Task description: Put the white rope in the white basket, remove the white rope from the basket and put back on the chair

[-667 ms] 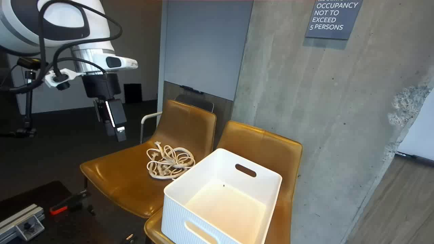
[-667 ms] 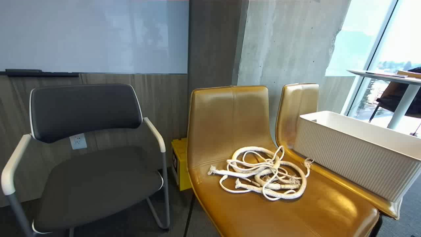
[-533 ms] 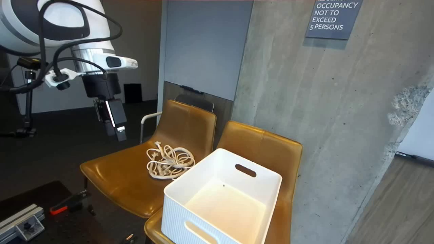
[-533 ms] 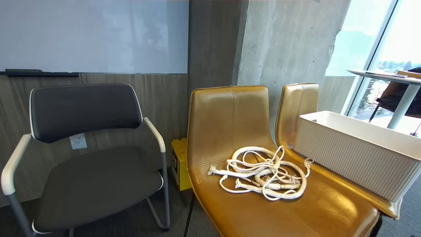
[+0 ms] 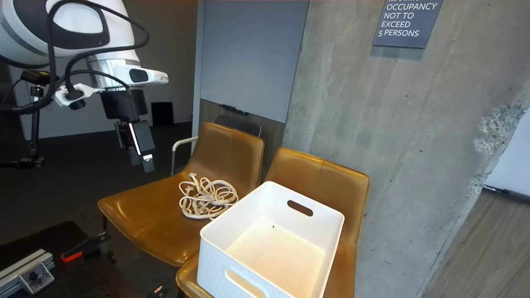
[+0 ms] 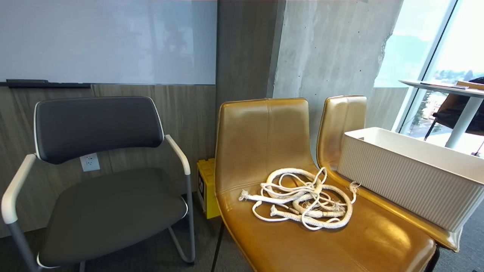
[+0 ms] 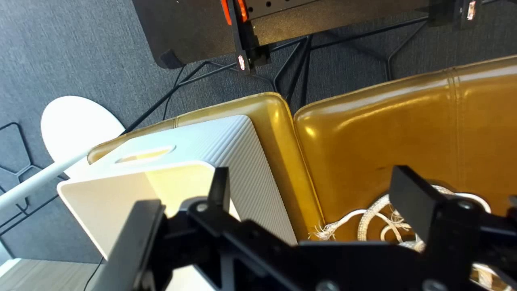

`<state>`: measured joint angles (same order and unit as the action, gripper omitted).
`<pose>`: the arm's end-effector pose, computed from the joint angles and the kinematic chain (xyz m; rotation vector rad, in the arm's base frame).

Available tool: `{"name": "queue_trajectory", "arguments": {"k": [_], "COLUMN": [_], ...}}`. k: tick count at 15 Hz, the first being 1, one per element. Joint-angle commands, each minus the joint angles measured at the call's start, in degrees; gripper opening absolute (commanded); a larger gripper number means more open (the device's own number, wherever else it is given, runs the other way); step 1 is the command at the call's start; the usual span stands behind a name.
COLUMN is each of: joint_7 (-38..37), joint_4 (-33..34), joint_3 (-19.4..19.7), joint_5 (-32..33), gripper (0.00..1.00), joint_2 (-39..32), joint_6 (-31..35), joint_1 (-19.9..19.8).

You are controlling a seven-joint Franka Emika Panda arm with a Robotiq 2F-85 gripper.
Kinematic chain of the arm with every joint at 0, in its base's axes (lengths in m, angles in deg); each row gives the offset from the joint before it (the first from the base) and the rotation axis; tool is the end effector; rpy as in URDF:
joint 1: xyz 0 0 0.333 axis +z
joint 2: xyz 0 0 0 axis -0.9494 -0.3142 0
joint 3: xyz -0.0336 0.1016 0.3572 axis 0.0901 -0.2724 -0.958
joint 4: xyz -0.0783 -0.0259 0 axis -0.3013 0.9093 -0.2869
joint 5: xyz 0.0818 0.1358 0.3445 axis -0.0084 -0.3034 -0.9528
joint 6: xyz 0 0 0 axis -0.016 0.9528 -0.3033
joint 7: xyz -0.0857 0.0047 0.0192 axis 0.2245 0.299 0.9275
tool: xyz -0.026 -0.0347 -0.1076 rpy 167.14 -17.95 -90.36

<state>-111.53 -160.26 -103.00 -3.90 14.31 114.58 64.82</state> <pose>0.3292 0.0296 0.4478 2.8467 -0.2702 0.1646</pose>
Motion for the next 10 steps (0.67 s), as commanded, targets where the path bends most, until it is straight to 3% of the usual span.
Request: {"name": "queue_trajectory", "arguments": {"k": [1, 7, 10], "joint_7": [-1.10, 0.13, 4.80], "joint_4": [0.46, 2.21, 4.65], "joint_3": [0.02, -5.64, -5.48], "joint_5": [1.56, 8.50, 11.83], "gripper": [1.00, 1.00, 1.00], "joint_2": [-1.13, -5.79, -9.20], "joint_6": [1.42, 11.45, 16.12], "joint_1": [1.45, 5.47, 6.86]}}
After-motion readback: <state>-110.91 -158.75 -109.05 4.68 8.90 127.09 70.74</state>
